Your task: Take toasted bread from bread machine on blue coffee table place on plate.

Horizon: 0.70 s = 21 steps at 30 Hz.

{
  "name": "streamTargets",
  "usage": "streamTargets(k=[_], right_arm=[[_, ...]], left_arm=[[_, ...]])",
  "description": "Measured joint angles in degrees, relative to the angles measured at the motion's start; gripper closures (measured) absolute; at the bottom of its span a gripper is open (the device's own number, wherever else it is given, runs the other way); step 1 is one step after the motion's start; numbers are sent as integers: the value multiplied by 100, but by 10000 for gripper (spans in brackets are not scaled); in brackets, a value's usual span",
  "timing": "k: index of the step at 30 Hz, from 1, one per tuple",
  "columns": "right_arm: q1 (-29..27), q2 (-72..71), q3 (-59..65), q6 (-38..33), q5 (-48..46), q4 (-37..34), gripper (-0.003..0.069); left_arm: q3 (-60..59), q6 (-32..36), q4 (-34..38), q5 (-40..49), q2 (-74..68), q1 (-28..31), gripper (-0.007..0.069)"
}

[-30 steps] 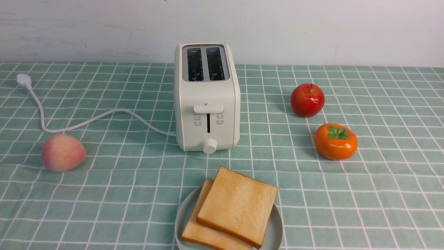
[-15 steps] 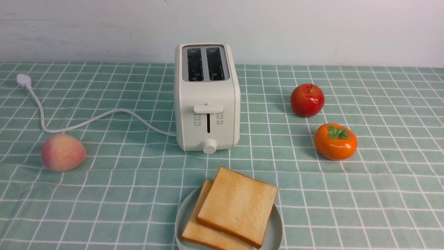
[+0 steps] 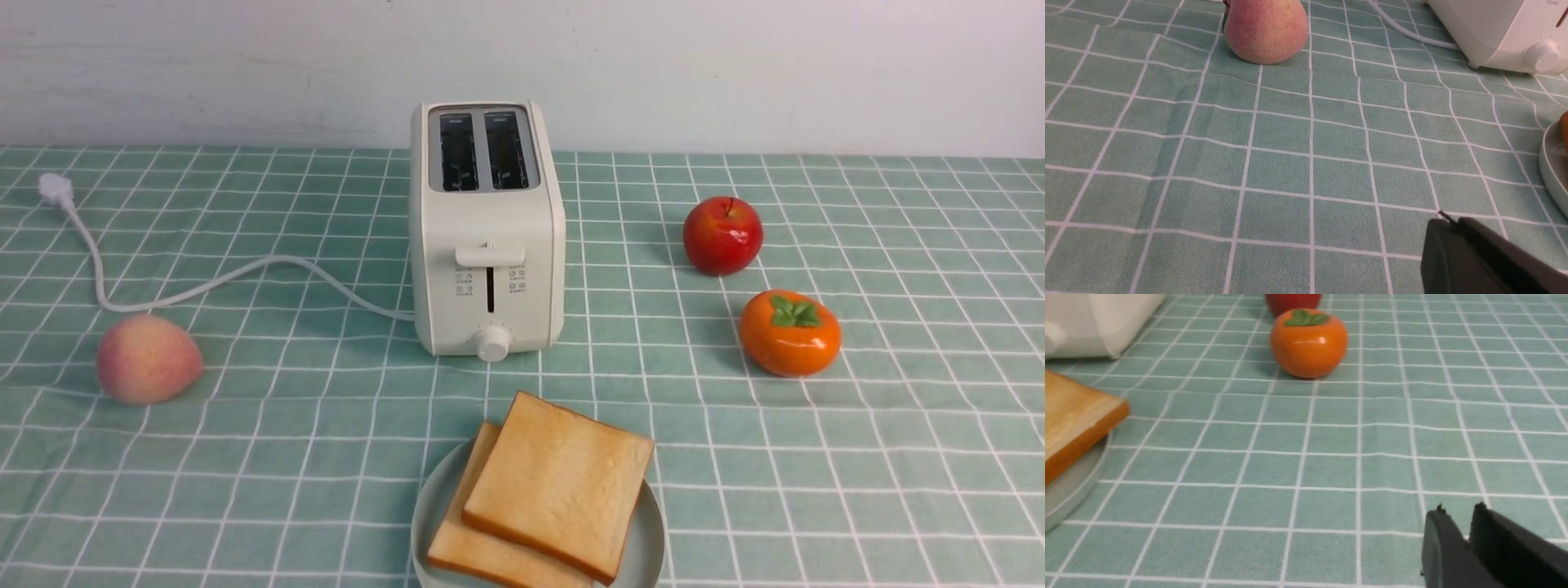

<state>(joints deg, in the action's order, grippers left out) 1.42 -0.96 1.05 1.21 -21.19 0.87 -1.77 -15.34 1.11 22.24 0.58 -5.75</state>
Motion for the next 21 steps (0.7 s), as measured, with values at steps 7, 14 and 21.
streamTargets(k=[7,14,21], right_arm=[[-448,0,-7,0,-33,0,535],[-453,0,-7,0,-33,0,528],[-453,0,-7,0,-38,0,517]], left_arm=[[0,0,0,0,0,0,620],[0,0,0,0,0,0,610],[0,0,0,0,0,0,606]])
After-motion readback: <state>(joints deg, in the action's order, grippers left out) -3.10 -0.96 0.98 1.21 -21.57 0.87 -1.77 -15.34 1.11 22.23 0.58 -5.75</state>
